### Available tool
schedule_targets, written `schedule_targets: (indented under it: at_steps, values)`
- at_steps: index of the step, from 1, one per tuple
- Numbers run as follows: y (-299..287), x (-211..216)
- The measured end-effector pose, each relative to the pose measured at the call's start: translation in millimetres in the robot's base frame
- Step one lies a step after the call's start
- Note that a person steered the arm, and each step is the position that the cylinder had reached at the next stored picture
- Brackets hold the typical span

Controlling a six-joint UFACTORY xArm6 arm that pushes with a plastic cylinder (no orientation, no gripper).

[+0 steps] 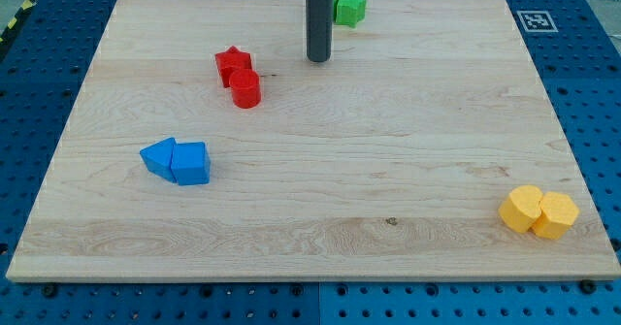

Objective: Push the blue triangle along with blue cube slightly right and down

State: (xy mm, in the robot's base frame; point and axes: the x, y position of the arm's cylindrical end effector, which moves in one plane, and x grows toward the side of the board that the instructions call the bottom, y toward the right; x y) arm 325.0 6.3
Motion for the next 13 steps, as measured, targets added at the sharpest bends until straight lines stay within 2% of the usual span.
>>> schedule_targets:
  at_steps: [1,2,3,4,7,8,9,10,13]
  values:
    - [0,0]
    - [0,43]
    - [-3,108]
    - [-39,145]
    - [-208,124]
    - [-248,148]
    - [-248,174]
    - [-244,174]
    - [-118,174]
